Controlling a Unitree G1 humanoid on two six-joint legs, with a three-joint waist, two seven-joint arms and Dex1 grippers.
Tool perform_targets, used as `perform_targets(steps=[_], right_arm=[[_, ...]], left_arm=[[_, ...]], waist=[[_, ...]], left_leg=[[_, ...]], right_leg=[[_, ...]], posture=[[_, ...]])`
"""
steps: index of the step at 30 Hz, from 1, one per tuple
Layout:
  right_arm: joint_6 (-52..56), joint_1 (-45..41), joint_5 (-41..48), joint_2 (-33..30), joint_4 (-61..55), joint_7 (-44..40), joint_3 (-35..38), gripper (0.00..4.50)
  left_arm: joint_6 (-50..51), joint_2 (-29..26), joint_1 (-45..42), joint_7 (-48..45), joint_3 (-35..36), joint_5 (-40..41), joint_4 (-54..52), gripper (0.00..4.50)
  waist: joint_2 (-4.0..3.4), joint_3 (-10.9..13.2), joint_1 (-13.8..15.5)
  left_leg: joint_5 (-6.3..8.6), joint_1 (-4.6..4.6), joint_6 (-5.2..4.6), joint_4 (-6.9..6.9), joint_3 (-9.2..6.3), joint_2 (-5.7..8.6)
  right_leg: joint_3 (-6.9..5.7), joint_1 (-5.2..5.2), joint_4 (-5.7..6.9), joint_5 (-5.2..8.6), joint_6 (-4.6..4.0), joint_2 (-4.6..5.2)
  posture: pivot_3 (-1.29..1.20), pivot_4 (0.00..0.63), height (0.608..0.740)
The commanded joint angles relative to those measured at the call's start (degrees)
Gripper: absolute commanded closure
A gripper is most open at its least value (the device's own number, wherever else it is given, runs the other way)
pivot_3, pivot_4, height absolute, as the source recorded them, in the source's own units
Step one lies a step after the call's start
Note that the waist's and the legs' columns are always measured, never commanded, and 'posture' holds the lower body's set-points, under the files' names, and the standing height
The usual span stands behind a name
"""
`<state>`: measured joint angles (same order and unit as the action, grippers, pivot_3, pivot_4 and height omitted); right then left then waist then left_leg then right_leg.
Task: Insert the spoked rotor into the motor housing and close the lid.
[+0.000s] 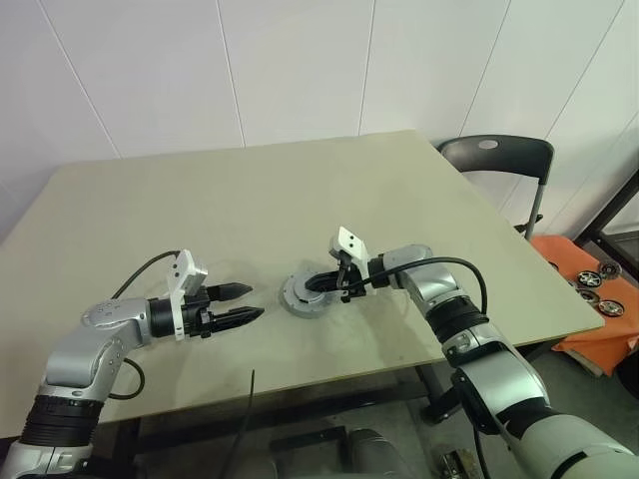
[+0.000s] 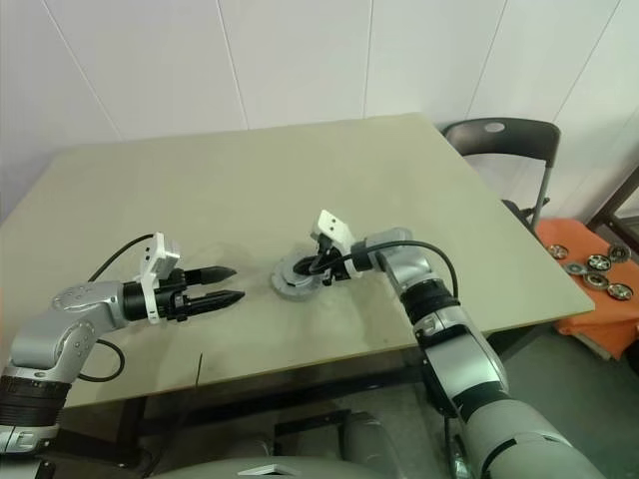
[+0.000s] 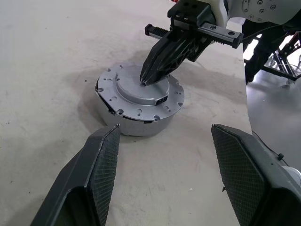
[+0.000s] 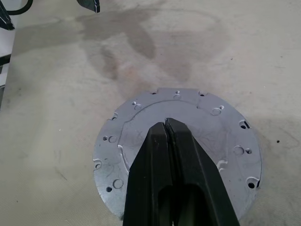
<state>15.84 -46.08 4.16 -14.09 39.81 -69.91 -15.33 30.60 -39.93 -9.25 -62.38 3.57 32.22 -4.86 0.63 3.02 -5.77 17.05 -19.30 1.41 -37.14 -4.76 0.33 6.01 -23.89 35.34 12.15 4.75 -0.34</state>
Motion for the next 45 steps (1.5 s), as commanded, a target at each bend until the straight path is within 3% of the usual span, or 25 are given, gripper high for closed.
perform_targets(steps=[1,4,10,16,22,29,34,38,44,45], right_arm=[[-2.19,-1.06,-1.34,-0.12,0.33,0.56,-0.63,4.47],[-8.64,0.01,-6.02,-1.33,1.04,2.34,-3.78,4.47],[-12.74,-1.25,-4.40,-0.48,1.31,5.45,-0.67,4.47],[-22.71,2.90,-2.03,-1.61,-11.39,12.37,4.17,4.47],[-22.68,7.40,1.93,-2.59,-21.23,13.12,6.53,4.47],[-12.54,9.88,4.40,-4.35,-25.49,6.62,2.21,4.47],[-20.50,9.94,0.53,-2.65,-22.10,11.64,2.02,4.47],[-23.57,10.58,1.22,-2.49,-22.41,9.38,0.99,3.60],[-19.54,11.02,1.64,-3.17,-22.18,5.78,-1.48,1.54],[-18.76,11.04,1.90,-3.22,-22.10,5.16,-1.68,1.54]], left_arm=[[-0.34,-0.62,-1.15,-0.27,1.33,0.59,-1.44,1.21],[-0.48,-0.51,-1.50,-0.34,1.16,0.47,-1.11,1.21],[-0.83,-0.44,-2.11,-0.47,1.07,0.20,-0.51,1.21],[-0.71,-0.65,-1.53,-0.47,1.51,0.47,-0.94,1.21],[-0.66,-0.76,-1.75,-0.94,1.19,0.34,-0.39,1.21],[-0.71,-0.44,-2.48,-1.88,0.30,-0.08,0.43,1.21],[-0.71,-0.21,-2.45,-1.86,0.05,-0.17,0.38,1.21],[-0.82,-0.08,-1.82,-1.73,0.06,-0.21,0.00,1.21],[-0.75,-0.04,-0.71,-1.54,0.11,-0.08,-0.90,1.21],[-0.75,-0.05,-0.58,-1.49,0.14,-0.06,-0.99,1.21]], waist=[[0.00,0.00,0.00],[0.01,-0.02,-0.02],[0.02,-0.02,-0.03],[0.00,0.00,-0.08],[0.00,0.01,0.07],[0.00,0.01,0.03],[0.00,0.02,0.04],[0.01,0.03,0.06],[0.02,0.03,0.07],[0.02,0.04,0.08]], left_leg=[[0.00,0.00,0.00,0.00,0.00,0.00],[0.00,0.02,0.00,0.00,0.00,0.00],[0.00,0.59,0.00,0.01,0.01,0.00],[0.00,0.72,0.00,0.10,0.01,0.00],[0.01,0.70,0.00,0.17,0.01,-0.01],[0.01,0.78,0.00,0.15,0.02,-0.01],[0.01,0.78,0.00,0.17,0.02,-0.02],[0.01,0.73,0.00,0.17,0.04,-0.02],[0.01,0.74,0.00,0.17,0.03,-0.03],[0.01,0.75,0.00,0.17,0.03,-0.03]], right_leg=[[0.00,0.00,0.00,0.00,0.00,0.00],[0.00,0.03,0.00,0.01,0.00,0.00],[0.00,0.55,-0.04,0.17,-0.08,0.00],[0.01,0.65,-0.05,0.18,-0.07,0.00],[0.01,0.64,-0.14,0.19,-0.05,0.00],[0.02,0.69,-0.12,0.21,-0.06,0.00],[0.01,0.67,-0.13,0.21,-0.06,-0.02],[0.02,0.67,-0.19,0.21,-0.05,-0.01],[0.02,0.67,-0.18,0.21,-0.05,0.00],[0.02,0.67,-0.18,0.21,-0.05,0.00]], posture=[[0.00,0.000,0.740],[0.00,0.000,0.740],[0.00,0.000,0.740],[0.00,0.000,0.740],[0.00,0.000,0.740],[0.00,0.000,0.740],[0.00,0.000,0.740],[0.00,0.000,0.740],[0.00,0.000,0.740],[0.00,0.000,0.740]])
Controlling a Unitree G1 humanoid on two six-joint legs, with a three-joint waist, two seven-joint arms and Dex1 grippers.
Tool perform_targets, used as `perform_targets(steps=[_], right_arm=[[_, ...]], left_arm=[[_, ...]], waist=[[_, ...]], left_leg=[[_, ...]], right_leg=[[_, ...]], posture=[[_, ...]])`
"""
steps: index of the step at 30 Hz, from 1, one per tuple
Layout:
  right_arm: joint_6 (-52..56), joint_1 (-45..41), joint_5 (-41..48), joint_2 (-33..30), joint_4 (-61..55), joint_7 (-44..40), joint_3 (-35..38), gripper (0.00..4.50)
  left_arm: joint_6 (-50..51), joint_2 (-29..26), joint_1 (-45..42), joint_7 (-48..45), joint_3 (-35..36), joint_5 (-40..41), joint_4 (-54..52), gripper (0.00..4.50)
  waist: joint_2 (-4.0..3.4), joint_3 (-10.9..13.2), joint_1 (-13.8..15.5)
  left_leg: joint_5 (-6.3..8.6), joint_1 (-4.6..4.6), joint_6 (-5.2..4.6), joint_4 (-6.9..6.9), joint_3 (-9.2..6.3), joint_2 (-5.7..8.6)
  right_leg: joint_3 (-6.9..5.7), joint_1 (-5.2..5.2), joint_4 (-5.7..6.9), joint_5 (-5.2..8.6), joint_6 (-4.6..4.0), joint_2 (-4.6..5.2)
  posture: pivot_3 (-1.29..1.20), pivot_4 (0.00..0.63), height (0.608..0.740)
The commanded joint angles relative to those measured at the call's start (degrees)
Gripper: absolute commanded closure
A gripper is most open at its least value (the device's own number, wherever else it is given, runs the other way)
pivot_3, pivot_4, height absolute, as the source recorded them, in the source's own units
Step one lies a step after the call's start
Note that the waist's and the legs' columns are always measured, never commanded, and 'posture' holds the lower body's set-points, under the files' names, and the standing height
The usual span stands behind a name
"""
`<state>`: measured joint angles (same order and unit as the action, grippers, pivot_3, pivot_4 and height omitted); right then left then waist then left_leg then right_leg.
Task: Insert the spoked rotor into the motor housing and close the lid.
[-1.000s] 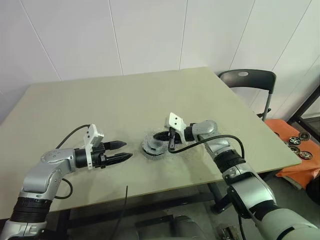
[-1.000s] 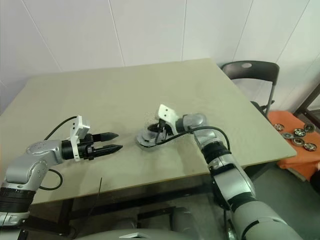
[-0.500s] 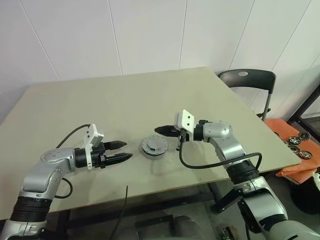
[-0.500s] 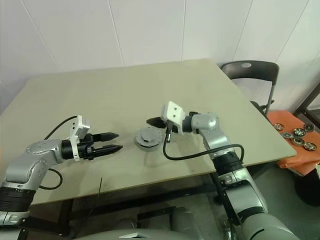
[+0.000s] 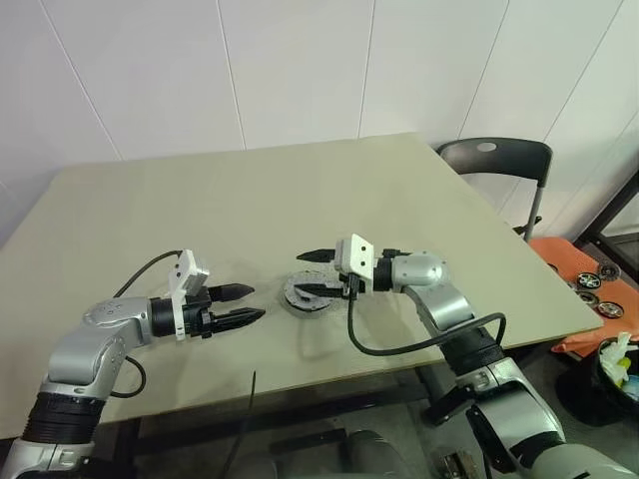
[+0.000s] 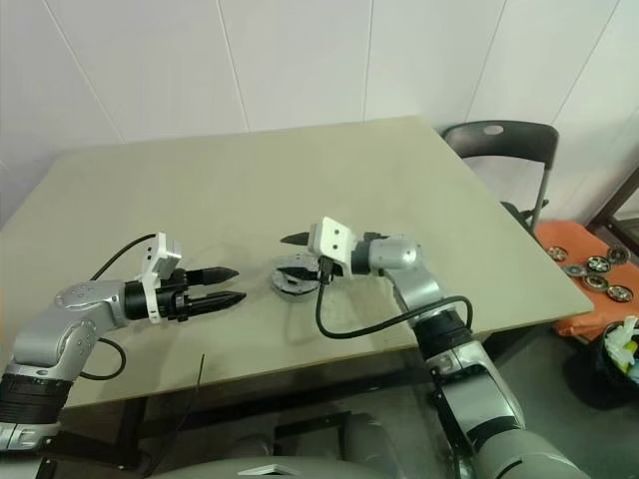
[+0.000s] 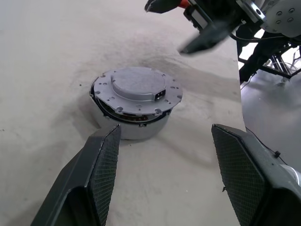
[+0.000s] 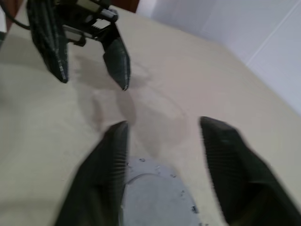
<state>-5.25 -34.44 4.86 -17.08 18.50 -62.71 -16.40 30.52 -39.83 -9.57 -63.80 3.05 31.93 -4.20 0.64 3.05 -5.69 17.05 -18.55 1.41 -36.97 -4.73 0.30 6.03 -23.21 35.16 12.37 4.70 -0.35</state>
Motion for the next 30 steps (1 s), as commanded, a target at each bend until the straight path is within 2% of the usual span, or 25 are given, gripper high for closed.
perform_targets(steps=[1,6,9,12,19,30], right_arm=[[2.38,-0.71,1.16,-0.02,-0.34,-2.04,-0.66,1.54],[-0.80,-1.00,0.71,0.99,1.34,-1.62,-0.62,1.54],[-0.95,-1.36,1.01,1.08,1.77,-2.14,-0.61,0.95],[-0.19,-1.92,0.19,1.37,2.80,-1.51,-0.94,0.02],[1.40,-4.33,0.65,3.61,10.00,0.69,0.71,0.02],[7.23,-7.68,2.43,5.49,16.78,-2.27,2.35,0.02]], left_arm=[[-0.66,-0.16,-0.16,-0.03,0.73,0.26,-1.69,1.21],[-0.47,-0.15,0.34,0.45,0.88,0.36,-2.31,1.21],[-0.38,-0.38,0.65,0.56,1.15,0.43,-2.56,1.21],[-0.20,-0.54,0.83,0.63,1.35,0.59,-2.89,1.21],[-0.03,-0.84,0.72,0.63,1.56,0.59,-3.01,1.21],[0.06,-0.97,0.57,0.88,1.83,0.66,-3.11,1.21]], waist=[[0.00,0.01,0.00],[0.00,0.02,-0.01],[0.00,0.02,-0.01],[0.00,0.02,-0.01],[0.00,0.02,-0.13],[-0.01,0.03,-0.11]], left_leg=[[0.00,0.00,0.00,0.00,0.00,0.00],[0.00,0.00,0.00,0.01,0.00,0.00],[0.00,-0.01,0.00,0.01,0.00,0.00],[0.00,-0.01,0.00,0.01,0.00,0.00],[0.00,0.00,0.00,0.01,0.00,0.00],[0.00,-0.03,0.00,0.04,-0.01,0.00]], right_leg=[[0.00,0.00,0.00,0.00,0.00,0.00],[0.00,-0.01,0.00,0.00,0.00,0.00],[0.00,-0.01,-0.02,0.01,0.00,0.00],[0.00,-0.02,-0.01,0.00,0.00,0.00],[0.00,-0.01,-0.01,0.01,0.00,0.00],[0.00,-0.03,-0.01,0.00,-0.01,0.00]], posture=[[0.00,0.000,0.740],[0.00,0.000,0.740],[0.00,0.000,0.740],[0.00,0.000,0.740],[0.00,0.000,0.740],[0.00,0.000,0.740]])
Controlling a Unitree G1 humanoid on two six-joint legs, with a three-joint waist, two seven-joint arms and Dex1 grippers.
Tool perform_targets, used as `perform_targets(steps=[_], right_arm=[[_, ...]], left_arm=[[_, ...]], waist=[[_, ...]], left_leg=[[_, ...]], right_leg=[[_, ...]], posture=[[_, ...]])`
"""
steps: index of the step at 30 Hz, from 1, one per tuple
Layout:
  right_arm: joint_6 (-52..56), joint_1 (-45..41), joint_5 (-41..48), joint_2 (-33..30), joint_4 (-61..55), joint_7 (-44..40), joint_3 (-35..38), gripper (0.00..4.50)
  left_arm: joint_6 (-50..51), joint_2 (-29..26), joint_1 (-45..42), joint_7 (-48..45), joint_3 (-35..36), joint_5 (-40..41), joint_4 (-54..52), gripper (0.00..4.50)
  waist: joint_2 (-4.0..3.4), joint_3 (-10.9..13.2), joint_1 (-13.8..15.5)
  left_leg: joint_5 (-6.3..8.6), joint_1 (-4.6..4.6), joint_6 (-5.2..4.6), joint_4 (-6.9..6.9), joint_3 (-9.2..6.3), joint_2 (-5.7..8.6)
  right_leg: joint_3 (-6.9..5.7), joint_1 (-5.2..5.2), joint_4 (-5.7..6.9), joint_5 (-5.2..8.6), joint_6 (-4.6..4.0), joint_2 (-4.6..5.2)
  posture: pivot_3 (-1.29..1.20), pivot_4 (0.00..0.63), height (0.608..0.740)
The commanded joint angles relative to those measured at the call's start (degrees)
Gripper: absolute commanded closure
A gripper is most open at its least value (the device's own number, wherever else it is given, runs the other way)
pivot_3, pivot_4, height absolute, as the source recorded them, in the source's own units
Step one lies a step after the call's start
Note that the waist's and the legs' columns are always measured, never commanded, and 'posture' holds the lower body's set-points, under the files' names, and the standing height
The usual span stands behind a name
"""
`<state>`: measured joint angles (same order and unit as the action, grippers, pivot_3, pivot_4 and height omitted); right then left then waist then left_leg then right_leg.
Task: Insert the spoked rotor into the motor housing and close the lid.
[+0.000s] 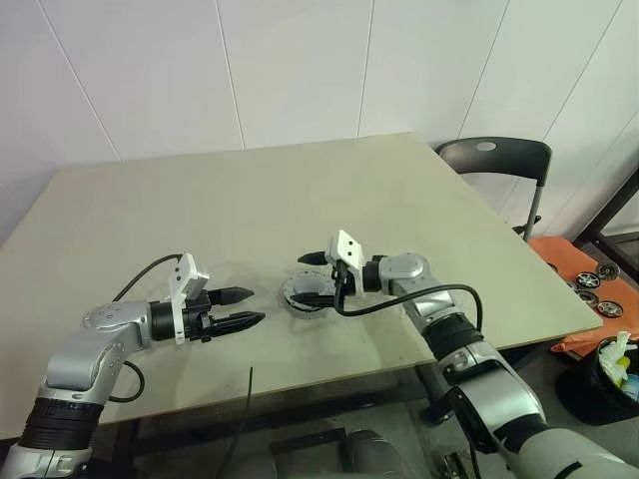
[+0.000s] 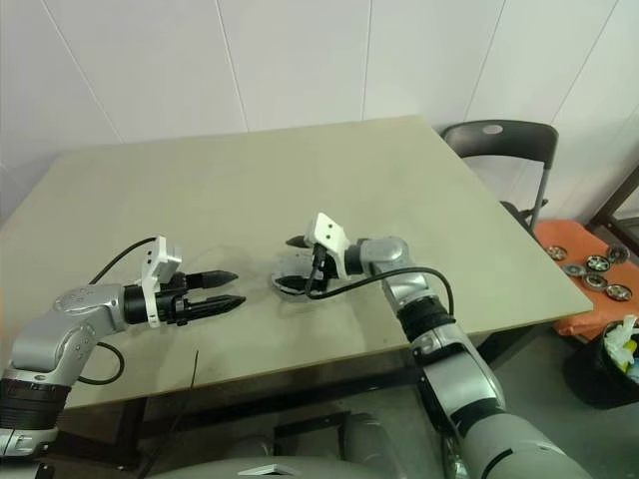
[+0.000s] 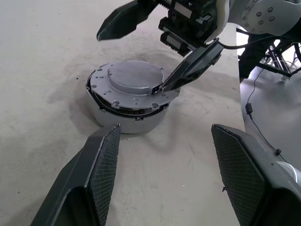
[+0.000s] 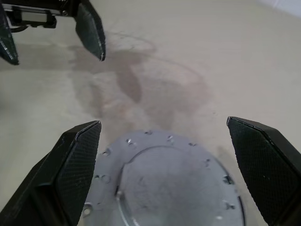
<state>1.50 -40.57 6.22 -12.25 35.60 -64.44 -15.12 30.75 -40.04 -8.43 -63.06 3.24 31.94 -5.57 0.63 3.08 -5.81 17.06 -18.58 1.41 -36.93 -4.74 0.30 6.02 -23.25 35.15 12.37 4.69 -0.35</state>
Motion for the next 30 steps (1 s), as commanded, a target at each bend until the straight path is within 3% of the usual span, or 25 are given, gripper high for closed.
perform_targets(steps=[1,30], right_arm=[[0.45,-1.38,0.91,0.73,-0.26,-0.49,1.01,0.02],[10.79,-0.82,2.63,1.44,0.77,-1.25,3.00,0.02]], left_arm=[[-0.18,-0.78,-0.51,0.16,1.72,0.68,-1.76,1.21],[-0.36,-0.32,-0.85,0.58,1.51,0.65,-1.62,1.21]], waist=[[0.00,0.00,0.00],[-0.01,0.01,-0.11]], left_leg=[[0.00,0.00,0.00,0.00,0.00,0.00],[0.00,0.00,0.00,0.00,0.00,0.00]], right_leg=[[0.00,0.00,0.00,0.00,0.00,0.00],[0.00,-0.01,0.00,0.01,0.01,0.00]], posture=[[0.00,0.000,0.740],[0.00,0.000,0.740]])
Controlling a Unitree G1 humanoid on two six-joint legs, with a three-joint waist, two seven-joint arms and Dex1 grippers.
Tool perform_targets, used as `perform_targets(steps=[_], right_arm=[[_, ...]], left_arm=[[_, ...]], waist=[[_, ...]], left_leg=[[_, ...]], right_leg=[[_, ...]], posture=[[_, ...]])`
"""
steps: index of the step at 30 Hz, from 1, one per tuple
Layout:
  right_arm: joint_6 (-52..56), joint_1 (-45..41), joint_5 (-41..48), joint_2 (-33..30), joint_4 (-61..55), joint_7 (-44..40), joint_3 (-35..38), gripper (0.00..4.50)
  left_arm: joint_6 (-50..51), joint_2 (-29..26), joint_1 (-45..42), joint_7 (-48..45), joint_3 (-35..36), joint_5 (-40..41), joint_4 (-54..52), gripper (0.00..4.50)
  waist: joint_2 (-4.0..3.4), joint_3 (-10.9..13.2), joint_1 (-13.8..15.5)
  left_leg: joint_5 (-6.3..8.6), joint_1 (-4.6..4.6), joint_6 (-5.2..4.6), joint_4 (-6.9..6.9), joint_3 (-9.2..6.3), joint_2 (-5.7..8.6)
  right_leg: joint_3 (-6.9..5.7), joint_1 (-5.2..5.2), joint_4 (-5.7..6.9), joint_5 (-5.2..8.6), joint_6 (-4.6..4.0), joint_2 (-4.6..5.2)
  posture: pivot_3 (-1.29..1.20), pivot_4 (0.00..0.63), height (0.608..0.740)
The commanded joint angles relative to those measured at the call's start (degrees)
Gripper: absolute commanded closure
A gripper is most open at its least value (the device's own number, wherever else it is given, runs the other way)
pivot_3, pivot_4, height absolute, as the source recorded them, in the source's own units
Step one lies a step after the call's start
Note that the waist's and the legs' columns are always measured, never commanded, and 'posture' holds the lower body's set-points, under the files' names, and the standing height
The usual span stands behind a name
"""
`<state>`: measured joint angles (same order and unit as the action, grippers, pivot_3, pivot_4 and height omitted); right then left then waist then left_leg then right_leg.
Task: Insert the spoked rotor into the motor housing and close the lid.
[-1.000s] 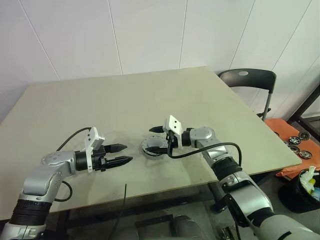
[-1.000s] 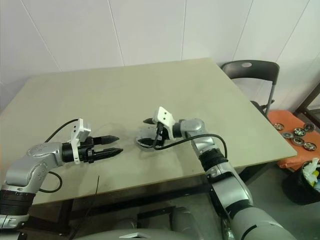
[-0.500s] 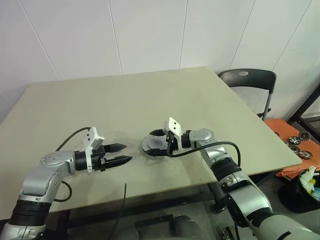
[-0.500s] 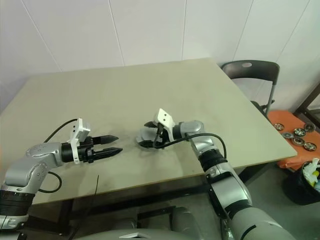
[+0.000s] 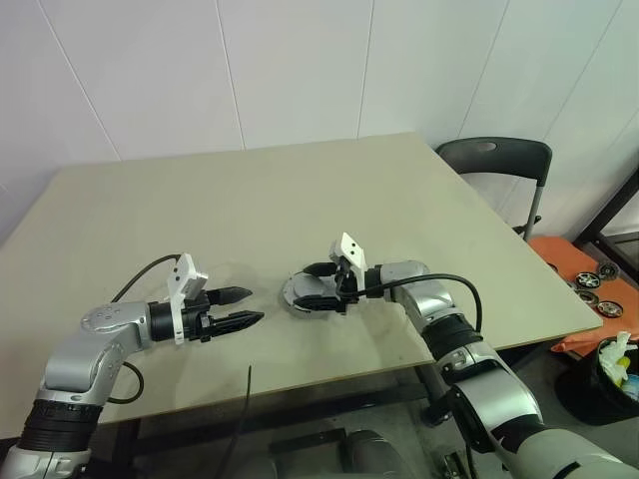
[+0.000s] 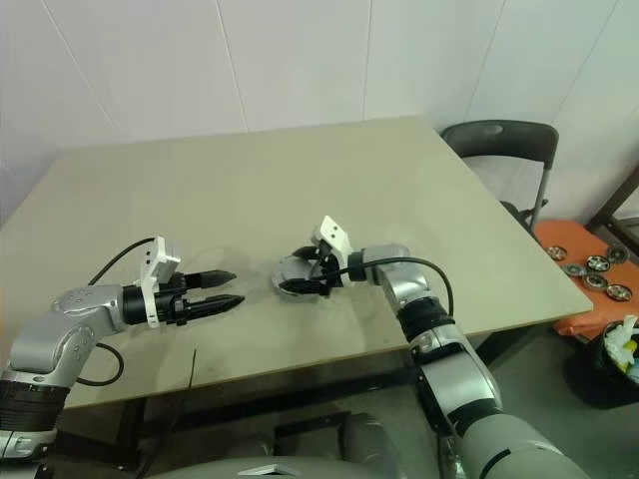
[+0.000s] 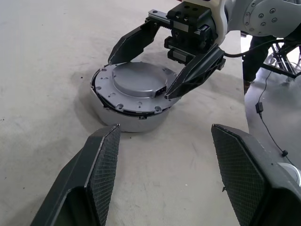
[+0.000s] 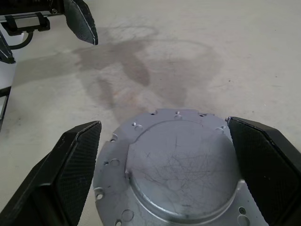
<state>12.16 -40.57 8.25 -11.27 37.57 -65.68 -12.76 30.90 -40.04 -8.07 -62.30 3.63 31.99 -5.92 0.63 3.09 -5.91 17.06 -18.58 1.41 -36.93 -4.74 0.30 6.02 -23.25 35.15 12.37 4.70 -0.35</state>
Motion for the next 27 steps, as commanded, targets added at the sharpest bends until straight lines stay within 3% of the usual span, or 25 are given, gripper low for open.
perform_targets(steps=[1,27], right_arm=[[0.09,-0.79,0.54,0.47,-1.19,0.07,0.63,0.02],[-4.82,-1.09,-1.75,0.31,-0.02,-0.06,-0.81,0.02]], left_arm=[[-0.50,-0.31,-1.20,-0.18,1.13,0.63,-1.30,1.21],[-0.79,0.09,-0.99,0.12,1.06,0.51,-0.96,1.21]], waist=[[0.00,0.00,-0.01],[-0.01,0.01,-0.08]], left_leg=[[0.00,0.00,0.00,0.00,0.00,0.00],[0.00,-0.04,0.00,0.03,0.00,0.00]], right_leg=[[0.00,0.00,0.00,0.00,0.00,0.00],[0.00,-0.04,-0.02,0.00,0.00,0.00]], posture=[[0.00,0.000,0.740],[0.00,0.000,0.740]])
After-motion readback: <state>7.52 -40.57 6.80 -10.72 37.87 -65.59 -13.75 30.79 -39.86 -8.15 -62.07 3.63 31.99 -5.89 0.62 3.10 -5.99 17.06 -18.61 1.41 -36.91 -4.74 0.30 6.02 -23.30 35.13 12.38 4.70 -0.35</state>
